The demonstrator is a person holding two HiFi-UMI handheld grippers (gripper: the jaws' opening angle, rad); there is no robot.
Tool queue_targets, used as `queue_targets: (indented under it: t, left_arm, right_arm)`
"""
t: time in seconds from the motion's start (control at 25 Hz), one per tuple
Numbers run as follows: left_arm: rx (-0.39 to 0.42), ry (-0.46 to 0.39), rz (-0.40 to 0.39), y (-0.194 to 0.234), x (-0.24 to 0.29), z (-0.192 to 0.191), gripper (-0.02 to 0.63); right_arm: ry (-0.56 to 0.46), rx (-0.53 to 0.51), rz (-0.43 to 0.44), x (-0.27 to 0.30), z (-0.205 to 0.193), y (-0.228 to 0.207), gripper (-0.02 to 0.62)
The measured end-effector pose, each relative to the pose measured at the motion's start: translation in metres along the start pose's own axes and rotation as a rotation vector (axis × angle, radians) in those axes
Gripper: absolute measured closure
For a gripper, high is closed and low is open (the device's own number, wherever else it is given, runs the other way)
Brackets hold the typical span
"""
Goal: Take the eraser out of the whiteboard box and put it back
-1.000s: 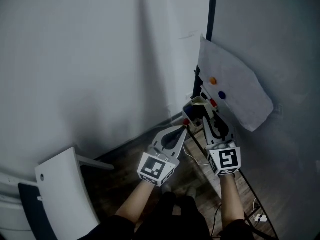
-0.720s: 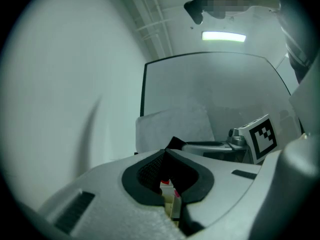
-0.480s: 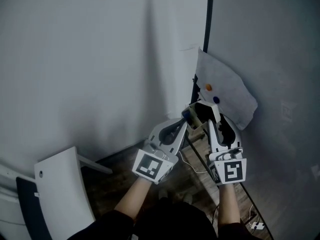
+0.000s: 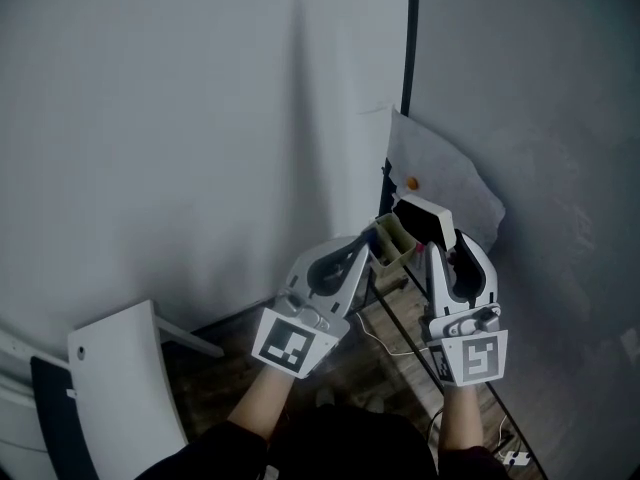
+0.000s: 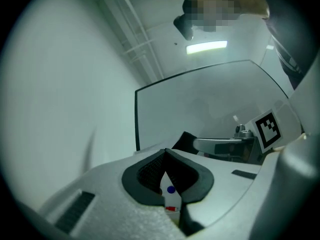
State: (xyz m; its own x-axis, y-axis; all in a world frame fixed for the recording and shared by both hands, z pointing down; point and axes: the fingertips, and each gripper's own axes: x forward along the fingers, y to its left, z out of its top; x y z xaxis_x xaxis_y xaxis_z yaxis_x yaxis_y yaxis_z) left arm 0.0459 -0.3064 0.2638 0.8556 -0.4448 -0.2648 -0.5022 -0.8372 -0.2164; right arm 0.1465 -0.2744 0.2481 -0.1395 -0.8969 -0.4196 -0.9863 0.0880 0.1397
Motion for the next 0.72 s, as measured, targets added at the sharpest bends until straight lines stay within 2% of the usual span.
queue_targets:
  t: [0.24,0.72]
  left_arm:
    - [0.071,-0.022,-0.002,0.001,0.0,0.008,0.601]
    - [0.033,-0.023,0.012,0.006,-0.002,0.005,0.601]
  right_arm:
    - [-0.044,0.007,0.003,0.002,0.01,0.001,0.489]
    - [-0.015,-0.009,0.008,0.003,0.003,0.004,0.489]
